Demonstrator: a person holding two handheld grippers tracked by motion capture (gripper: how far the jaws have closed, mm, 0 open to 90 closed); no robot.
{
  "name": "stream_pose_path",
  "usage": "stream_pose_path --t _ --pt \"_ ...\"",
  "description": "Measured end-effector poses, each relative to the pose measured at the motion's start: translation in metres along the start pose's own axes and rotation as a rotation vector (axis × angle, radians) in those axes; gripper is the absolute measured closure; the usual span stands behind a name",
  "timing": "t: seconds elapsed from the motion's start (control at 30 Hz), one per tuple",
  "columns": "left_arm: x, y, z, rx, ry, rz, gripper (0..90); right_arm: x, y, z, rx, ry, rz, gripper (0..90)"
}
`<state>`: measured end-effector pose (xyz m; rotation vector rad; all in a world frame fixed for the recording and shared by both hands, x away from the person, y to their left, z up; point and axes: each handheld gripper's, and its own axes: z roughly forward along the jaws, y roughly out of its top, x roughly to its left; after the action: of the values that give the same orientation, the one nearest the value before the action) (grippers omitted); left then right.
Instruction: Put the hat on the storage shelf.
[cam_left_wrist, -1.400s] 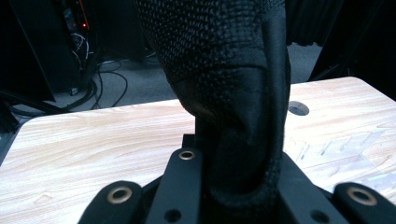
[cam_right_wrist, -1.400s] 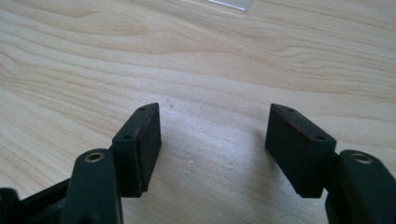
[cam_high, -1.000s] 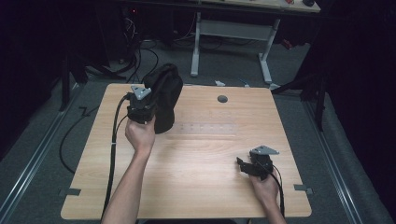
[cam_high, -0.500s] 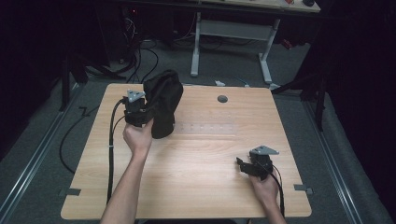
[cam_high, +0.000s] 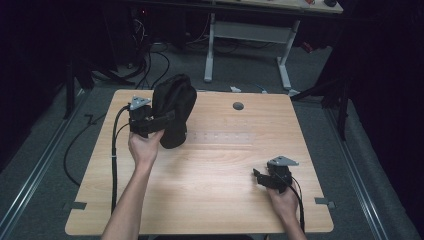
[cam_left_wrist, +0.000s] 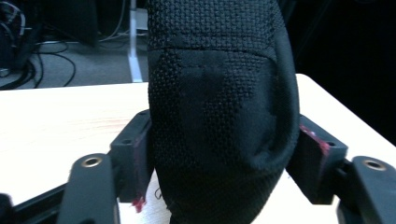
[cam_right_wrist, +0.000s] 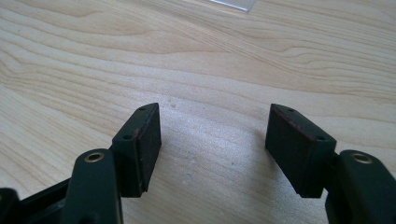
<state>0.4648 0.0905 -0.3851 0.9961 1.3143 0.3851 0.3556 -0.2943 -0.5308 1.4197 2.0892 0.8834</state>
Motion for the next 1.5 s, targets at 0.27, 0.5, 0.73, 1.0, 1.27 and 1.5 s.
stream_pose_path --t 0.27,0.5,0.73,1.0,1.27,1.5 --pt "-0.002 0.003 -0.010 0.015 -0.031 0.020 16.9 0.000 0.000 0.000 0.000 0.001 0.001 36.2" --pt "0.004 0.000 -0.022 0.037 -0.048 0.019 15.0 0.000 0.000 0.000 0.000 0.002 0.001 36.3" --pt "0.015 -0.007 -0.041 0.062 -0.062 0.007 15.0 0.000 0.000 0.000 0.000 0.002 0.000 36.2" --pt "0.024 -0.024 -0.062 0.095 -0.080 0.037 16.5 0.000 0.000 0.000 0.000 0.002 0.000 36.2" --pt "0.038 -0.034 -0.080 0.110 -0.076 0.024 19.0 0.000 0.000 0.000 0.000 0.002 0.000 36.2" --pt "0.047 -0.045 -0.089 0.124 -0.068 0.019 19.6 0.000 0.000 0.000 0.000 0.002 0.000 36.2"
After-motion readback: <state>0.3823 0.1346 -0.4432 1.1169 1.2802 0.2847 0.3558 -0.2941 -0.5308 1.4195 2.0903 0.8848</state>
